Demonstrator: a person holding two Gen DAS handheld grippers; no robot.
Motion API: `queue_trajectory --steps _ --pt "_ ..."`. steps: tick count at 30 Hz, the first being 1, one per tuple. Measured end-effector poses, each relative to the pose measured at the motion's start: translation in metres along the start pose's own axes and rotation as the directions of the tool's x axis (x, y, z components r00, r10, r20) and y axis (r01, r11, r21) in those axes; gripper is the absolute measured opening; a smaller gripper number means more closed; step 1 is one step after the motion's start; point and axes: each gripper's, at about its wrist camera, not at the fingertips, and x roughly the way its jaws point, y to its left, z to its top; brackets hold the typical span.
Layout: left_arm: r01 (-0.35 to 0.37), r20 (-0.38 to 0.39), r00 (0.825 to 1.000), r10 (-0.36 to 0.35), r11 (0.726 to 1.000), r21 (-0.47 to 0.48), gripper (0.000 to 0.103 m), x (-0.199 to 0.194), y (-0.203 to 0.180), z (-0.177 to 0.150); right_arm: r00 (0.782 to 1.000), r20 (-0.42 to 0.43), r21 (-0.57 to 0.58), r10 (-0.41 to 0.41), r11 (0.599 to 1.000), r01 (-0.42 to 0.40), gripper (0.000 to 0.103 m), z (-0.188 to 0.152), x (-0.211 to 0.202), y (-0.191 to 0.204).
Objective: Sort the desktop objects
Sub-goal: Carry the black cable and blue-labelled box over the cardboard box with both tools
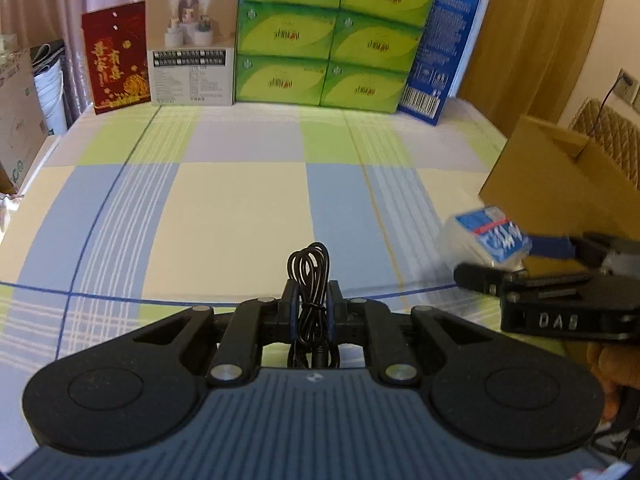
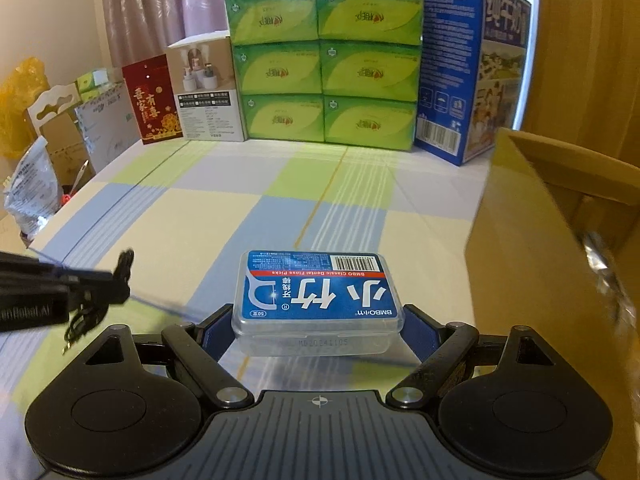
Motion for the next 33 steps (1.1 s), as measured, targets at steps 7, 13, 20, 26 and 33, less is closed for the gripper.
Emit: queue_trajectory --steps 7,13,20,26,33 --pt "0.018 0.028 0.999 -0.018 1.0 0.017 0.01 -0.038 -0.019 -0.008 1.0 0.011 0.023 -0.006 1.0 0.006 0.084 -0.009 -0.044 0.0" --pt "0.029 0.016 0.999 -0.03 0.999 0.024 0.01 -0.057 -0.033 -0.027 1.0 0.028 0.017 0.003 1.0 -0.004 0.084 -0.014 -0.072 0.008" --pt "0.051 -0.001 0.999 -0.051 0.999 0.007 0.01 -0.074 -0.046 -0.055 0.997 0.077 0.005 0.007 1.0 -0.007 0.084 -0.032 -0.113 0.022" --pt "0.048 -0.013 0.999 -0.049 0.998 -0.042 0.01 -0.093 -0.052 -0.079 0.996 0.094 0.027 -0.006 1.0 0.004 0.084 -0.065 -0.143 0.028" --pt "0.066 -0.022 0.997 -0.069 0.992 -0.104 0.01 -0.125 -0.06 -0.102 0.989 0.144 0.038 -0.024 0.999 0.019 0.084 -0.096 -0.188 0.036"
